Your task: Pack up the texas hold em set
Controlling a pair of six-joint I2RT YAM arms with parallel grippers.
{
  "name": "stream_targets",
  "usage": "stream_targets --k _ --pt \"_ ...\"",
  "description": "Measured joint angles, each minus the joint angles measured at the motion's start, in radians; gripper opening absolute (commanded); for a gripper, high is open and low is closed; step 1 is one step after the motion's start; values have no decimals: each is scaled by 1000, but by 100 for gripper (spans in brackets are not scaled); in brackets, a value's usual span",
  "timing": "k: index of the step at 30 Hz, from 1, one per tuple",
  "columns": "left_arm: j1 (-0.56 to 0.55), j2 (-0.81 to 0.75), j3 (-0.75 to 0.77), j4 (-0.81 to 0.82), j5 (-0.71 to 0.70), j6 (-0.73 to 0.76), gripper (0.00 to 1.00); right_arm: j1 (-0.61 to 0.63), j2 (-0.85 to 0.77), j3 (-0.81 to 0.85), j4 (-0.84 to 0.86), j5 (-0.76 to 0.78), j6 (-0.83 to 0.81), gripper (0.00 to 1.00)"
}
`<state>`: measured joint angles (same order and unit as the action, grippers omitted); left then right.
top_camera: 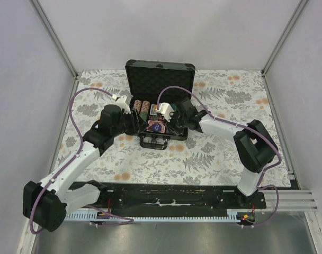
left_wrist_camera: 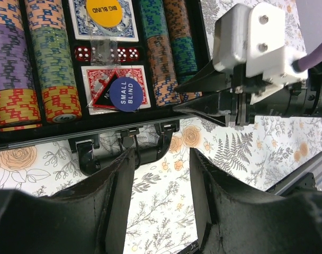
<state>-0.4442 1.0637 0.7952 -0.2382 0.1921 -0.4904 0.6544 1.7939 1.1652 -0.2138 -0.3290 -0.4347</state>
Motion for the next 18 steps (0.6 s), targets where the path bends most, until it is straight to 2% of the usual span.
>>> stream_targets --k 4,7,9,11,18 --pt "0 -3 0 0 -10 2 52 -7 -23 0 4 49 47 52" --pt "0 -16 0 -2 -23 3 52 -11 -76 2 2 83 96 66" --pt "2 -33 0 -6 -34 3 53 -11 -117 22 -21 108 129 79" --pt "5 -51 0 -11 -47 4 54 -11 -147 80 -63 148 165 98" --pt "10 -101 3 -51 -115 6 57 -45 -159 365 -177 319 288 98"
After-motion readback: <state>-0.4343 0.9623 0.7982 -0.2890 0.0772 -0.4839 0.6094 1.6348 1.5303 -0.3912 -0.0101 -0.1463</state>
